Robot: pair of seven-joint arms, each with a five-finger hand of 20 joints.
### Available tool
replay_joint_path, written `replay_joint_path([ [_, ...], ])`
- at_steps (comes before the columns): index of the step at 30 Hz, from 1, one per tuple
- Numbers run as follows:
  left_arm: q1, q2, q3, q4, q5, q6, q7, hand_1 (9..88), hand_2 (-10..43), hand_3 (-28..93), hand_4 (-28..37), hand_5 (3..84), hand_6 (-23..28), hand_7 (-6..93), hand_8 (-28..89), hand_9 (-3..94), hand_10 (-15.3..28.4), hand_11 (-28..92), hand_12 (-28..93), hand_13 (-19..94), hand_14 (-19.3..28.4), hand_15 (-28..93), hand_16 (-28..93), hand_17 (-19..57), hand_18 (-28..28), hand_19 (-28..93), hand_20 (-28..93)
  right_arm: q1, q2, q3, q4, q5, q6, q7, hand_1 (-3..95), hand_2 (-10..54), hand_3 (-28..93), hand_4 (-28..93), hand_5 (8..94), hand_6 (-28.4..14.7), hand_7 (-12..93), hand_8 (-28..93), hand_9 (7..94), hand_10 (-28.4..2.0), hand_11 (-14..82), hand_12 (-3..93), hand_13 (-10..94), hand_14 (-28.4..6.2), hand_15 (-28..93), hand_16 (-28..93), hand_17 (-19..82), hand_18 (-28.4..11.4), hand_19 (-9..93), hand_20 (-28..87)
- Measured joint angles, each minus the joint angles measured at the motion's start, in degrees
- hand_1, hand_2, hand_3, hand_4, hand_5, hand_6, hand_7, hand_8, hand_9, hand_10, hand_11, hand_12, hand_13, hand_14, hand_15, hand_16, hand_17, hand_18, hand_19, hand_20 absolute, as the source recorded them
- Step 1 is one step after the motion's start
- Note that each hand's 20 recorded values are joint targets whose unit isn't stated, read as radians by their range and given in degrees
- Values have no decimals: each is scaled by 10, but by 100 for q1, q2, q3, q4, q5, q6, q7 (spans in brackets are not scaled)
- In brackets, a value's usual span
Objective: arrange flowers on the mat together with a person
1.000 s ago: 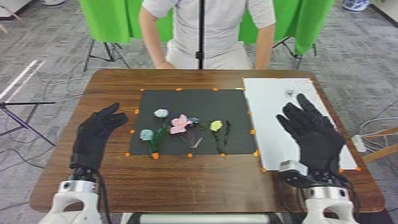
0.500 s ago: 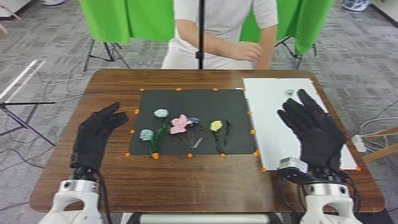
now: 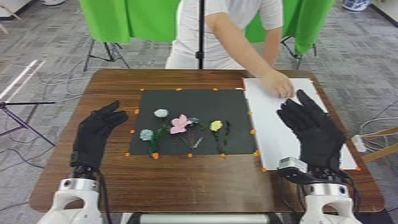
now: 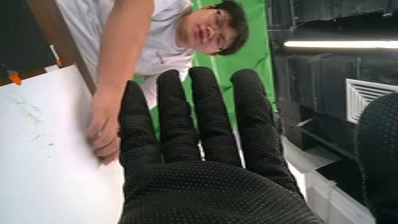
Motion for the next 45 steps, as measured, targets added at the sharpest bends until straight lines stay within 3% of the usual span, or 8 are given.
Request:
replay_joint_path([
  [40,10,6,-3,-2,-15,2,-3,184,51,646,-283,470,56,128,-46,464,146,202,156,353,194,241,36,3,163,149,181,-25,-2,-24,-6,-20,21,5,30,40,823,-191,442,16,106,-86,461,-126,56,126,364,-118,122,166,211,-148,71,308],
  [45,10,6,-3,-2,-15,-2,11,207,20,661,-271,469,54,130,-47,463,144,201,156,354,194,241,36,6,162,144,179,-25,-23,46,-4,-55,-121,65,24,41,810,-188,427,13,86,-84,430,-131,47,123,325,-132,101,158,198,-154,55,297],
])
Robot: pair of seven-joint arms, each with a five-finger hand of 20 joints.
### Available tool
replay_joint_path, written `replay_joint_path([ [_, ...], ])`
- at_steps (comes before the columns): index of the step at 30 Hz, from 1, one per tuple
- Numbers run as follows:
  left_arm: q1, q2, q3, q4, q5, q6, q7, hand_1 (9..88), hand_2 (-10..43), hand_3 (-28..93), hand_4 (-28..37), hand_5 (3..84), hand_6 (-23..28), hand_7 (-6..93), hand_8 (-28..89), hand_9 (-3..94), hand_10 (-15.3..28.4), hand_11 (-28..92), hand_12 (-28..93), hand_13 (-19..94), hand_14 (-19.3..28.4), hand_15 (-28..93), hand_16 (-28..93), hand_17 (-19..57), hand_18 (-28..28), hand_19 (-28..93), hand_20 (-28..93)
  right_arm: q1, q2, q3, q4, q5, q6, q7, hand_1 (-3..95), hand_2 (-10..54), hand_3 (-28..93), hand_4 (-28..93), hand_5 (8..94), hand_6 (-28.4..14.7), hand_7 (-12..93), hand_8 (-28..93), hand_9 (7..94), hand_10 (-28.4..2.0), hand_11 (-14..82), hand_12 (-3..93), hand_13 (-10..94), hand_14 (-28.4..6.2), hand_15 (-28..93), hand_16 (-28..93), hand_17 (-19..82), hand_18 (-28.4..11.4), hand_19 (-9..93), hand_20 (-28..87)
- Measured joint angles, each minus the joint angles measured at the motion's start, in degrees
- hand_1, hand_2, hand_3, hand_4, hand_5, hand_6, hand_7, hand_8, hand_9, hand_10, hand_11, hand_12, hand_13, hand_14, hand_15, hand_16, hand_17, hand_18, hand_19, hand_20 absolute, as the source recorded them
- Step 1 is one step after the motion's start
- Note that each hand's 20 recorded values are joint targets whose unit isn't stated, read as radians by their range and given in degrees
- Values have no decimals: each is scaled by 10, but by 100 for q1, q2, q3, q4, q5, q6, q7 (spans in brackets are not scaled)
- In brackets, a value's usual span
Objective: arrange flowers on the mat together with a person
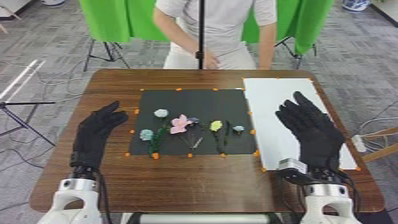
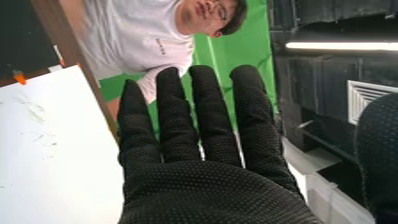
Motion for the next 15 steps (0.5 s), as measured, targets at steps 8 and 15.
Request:
replay_joint_path([
  [8,-25,9,-15,70,10,-186,187,234,-21,658,-237,468,55,129,-46,465,140,199,157,357,192,237,38,10,160,137,178,90,-88,522,18,-90,-1431,680,22,45,780,-174,377,1,41,-62,373,-136,35,120,278,-154,77,157,173,-165,61,277],
  [15,-89,28,-14,119,16,-266,272,235,-25,655,-234,467,54,129,-46,464,140,197,158,358,192,233,40,11,160,133,181,227,-75,509,70,-98,-1492,787,23,46,773,-167,398,-1,43,-58,374,-137,36,120,280,-152,77,166,169,-166,67,270],
])
